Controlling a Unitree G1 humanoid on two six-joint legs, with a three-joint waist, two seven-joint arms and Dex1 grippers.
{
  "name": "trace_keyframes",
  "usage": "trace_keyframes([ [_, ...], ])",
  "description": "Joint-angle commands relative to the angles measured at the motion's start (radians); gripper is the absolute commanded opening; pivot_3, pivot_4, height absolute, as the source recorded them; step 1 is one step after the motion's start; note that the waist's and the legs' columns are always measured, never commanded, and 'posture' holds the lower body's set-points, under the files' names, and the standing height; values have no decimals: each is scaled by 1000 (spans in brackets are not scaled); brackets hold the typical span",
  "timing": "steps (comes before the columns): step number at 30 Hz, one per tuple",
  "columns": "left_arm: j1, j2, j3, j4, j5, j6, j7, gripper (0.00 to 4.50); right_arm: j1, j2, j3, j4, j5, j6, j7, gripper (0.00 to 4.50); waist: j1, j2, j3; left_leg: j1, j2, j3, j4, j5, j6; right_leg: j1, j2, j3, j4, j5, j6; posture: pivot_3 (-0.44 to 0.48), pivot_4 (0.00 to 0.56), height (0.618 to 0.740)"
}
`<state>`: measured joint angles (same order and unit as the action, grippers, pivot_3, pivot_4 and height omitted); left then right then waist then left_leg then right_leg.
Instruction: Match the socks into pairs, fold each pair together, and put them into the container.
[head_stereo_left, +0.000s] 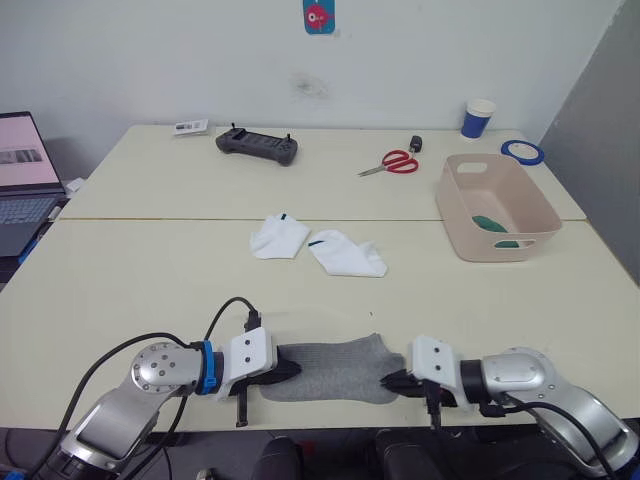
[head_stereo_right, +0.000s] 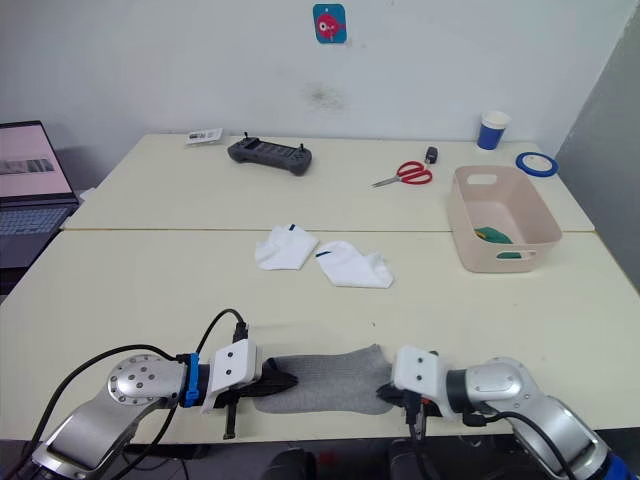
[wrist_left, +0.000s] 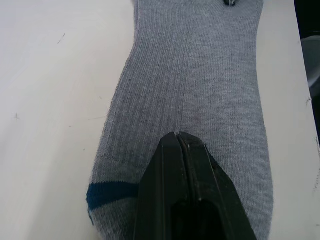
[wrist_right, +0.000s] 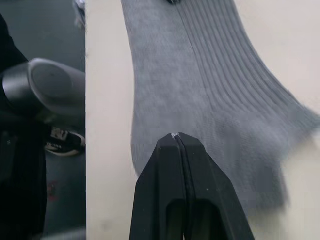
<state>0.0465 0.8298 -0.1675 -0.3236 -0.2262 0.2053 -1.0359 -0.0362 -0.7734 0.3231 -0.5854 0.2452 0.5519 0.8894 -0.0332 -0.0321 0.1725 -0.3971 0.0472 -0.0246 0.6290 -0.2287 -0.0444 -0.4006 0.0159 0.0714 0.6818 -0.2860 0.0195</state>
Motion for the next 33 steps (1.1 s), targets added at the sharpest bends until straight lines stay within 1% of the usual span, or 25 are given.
trace_keyframes([
  [1, 3, -11, 37, -79, -106, 96, -10, 0, -14, 88, -137, -134, 158, 100, -81, 41, -1, 0, 0, 0, 0, 0, 0, 0, 0, 0, 0, 0, 1, 1, 1, 0, 150, 740],
  [3, -16, -9, 58, -130, -161, 156, -11, 0, 2, 121, -189, -165, 199, 155, -128, 41, 1, 0, 0, -2, 0, -1, 0, 0, 0, -2, 1, -1, 1, 2, 4, 0, 150, 740],
  [6, -41, -17, 43, -154, -162, 179, 0, 0, 75, 158, -237, -186, 205, 165, -196, 615, 7, -2, 0, -4, 0, -2, 0, 0, 0, -3, 0, -2, 0, 2, 4, 0, 150, 740],
  [8, -45, -17, 26, -149, -145, 178, 3, 0, 111, 159, -233, -193, 186, 153, -218, 1301, 6, -1, 0, -4, -1, -1, 0, 0, 0, -3, 0, -1, -1, 2, 5, 0, 150, 740],
  [10, -38, 0, -5, -105, -78, 132, -3, 0, 164, 157, -200, -185, 128, 114, -254, 1992, 3, -1, 0, -4, -1, -1, 0, 0, 0, -3, 0, 0, -1, 2, 5, 0, 150, 740],
  [12, -30, 5, -22, -64, -37, 104, -4, 0, 215, 164, -168, -162, 74, 76, -289, 2631, 0, -1, 0, -3, -1, -1, -1, 0, 0, -3, 0, 0, 0, 2, 4, 0, 150, 740],
  [14, -27, 6, -31, -43, -13, 79, -10, 0, 238, 179, -146, -124, 42, 56, -313, 2631, -2, -1, 0, -3, 0, -1, -1, 0, 0, -3, 1, 0, 0, 1, 3, 0, 150, 740],
  [18, -29, -5, -33, -35, -7, 66, -14, 0, 231, 196, -95, -45, -6, 38, -325, 2631, -1, -1, 0, -3, 0, 0, 0, 0, 0, -3, 0, 0, 0, 0, -1, 0, 150, 740],
  [21, -24, -10, -27, -43, -6, 61, -7, 0, 221, 212, -82, -22, 4, 43, -317, 2022, -1, -2, 0, -2, 0, 0, 0, 0, 0, -2, 0, 0, 0, 0, -1, 0, 150, 740],
  [23, -17, -9, -18, -47, -6, 58, -1, 0, 217, 213, -83, -27, 22, 45, -304, 1407, 0, -2, 0, -2, 0, 0, 0, 0, 0, -2, 0, 0, 0, 0, 0, 0, 150, 740],
  [26, -12, -12, 8, -49, -11, 53, 18, 0, 193, 201, -90, -35, 26, 36, -285, 315, 0, -2, 0, -2, 0, 0, 0, 0, 0, -2, 0, 0, 0, 1, 1, 0, 150, 740],
  [27, -17, -16, 18, -52, -19, 58, 25, 0, 175, 200, -96, -34, 26, 33, -280, 34, 0, -2, 0, -2, 0, 0, 0, 0, 0, -3, 0, 0, 0, 1, 2, 0, 150, 740],
  [31, -59, -38, 30, -71, -44, 89, 43, 0, 123, 206, -128, -21, 54, 51, -268, 34, 1, -2, 0, -3, 0, 0, 0, 0, 0, -3, 0, 0, 1, 1, 1, 0, 150, 740],
  [33, -98, -65, 21, -95, -72, 134, 53, 0, 100, 213, -161, 1, 86, 68, -262, 34, 3, -2, 0, -3, 0, 0, 0, 0, 0, -3, 0, 0, 0, 2, 3, 0, 150, 740],
])
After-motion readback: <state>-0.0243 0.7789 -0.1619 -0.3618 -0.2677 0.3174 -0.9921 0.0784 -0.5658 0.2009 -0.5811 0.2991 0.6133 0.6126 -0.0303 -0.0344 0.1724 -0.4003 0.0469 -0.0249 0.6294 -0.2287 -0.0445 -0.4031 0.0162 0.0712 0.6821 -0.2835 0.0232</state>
